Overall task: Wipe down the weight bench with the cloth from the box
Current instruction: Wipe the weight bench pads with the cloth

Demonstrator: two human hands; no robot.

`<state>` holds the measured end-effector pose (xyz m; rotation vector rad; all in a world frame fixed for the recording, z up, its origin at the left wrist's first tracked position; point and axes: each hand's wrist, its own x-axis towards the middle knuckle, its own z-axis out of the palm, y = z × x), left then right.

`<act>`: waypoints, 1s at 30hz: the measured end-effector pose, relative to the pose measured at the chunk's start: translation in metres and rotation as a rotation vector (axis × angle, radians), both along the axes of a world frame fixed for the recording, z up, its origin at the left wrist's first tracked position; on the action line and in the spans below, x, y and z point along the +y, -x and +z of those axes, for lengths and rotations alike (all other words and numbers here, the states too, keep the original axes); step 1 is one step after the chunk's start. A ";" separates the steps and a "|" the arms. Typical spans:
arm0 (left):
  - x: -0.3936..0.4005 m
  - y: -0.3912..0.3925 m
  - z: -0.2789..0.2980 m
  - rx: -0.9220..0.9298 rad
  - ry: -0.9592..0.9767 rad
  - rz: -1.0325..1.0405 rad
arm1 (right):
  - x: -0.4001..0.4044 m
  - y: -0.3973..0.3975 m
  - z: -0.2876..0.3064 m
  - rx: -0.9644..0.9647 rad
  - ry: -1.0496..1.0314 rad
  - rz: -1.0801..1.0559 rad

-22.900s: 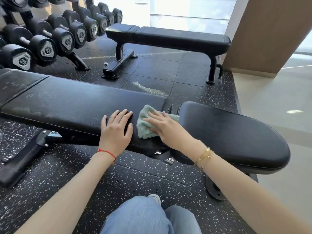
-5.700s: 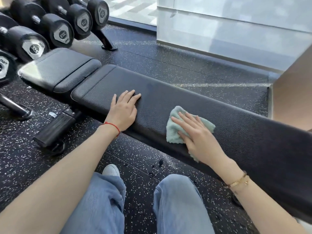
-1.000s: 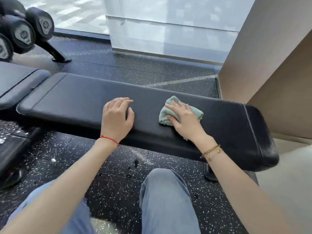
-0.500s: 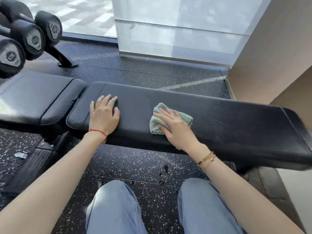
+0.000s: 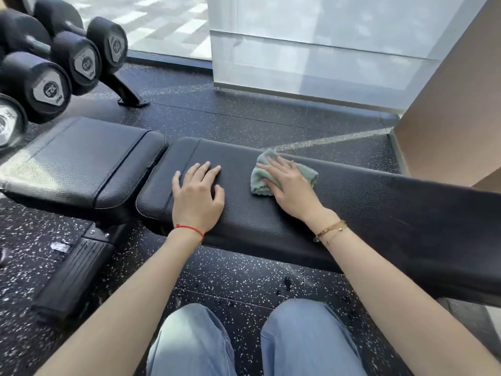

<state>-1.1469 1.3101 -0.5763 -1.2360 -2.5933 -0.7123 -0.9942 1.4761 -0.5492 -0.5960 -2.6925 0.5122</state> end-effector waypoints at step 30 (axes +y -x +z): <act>0.000 0.002 -0.003 -0.015 -0.058 0.020 | -0.030 0.010 -0.007 -0.023 -0.020 0.030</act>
